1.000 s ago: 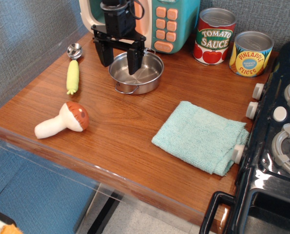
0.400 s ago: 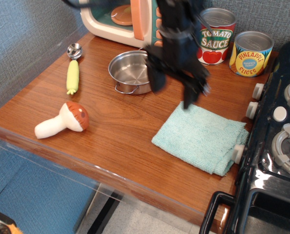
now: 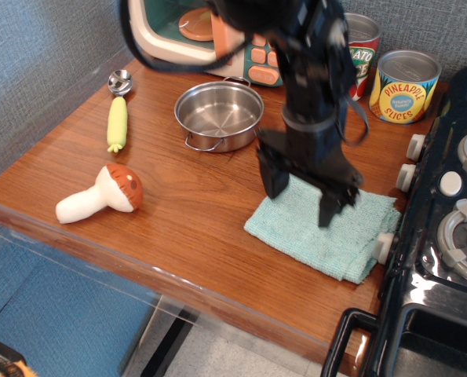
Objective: Move the blue cloth from right edge of the table to right side of the tiffin box, which is infront of the oven.
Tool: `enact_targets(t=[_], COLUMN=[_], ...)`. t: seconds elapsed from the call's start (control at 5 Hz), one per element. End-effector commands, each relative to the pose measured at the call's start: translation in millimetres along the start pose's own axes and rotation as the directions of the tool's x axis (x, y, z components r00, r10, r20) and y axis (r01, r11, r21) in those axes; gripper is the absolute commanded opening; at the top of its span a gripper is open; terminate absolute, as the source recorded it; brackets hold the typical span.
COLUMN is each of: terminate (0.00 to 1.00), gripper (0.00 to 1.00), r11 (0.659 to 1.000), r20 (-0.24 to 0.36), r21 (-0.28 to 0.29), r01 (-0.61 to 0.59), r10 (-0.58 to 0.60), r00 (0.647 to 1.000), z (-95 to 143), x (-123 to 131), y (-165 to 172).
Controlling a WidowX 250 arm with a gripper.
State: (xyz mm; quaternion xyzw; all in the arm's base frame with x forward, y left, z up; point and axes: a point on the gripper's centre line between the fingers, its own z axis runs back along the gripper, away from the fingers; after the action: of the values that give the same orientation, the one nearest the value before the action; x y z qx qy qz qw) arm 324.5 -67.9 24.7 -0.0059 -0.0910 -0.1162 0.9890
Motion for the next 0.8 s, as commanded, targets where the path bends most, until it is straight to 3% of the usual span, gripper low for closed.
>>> enact_targets(t=[0.0,0.2,0.6], terminate=[0.0,0.0,0.0], gripper=[1.0,1.0,1.0], r11=[0.997,0.987,0.956], r20=[-0.004,-0.004,0.045], r21=[0.067,0.087,0.116], r01=[-0.039,-0.136,-0.268], r10=[0.039,0.137,0.264], r00=[0.999,0.991,0.963], z=[-23.8,-29.6,-26.0], x=[1.2,8.3,48.7], y=[8.7,32.2,71.5])
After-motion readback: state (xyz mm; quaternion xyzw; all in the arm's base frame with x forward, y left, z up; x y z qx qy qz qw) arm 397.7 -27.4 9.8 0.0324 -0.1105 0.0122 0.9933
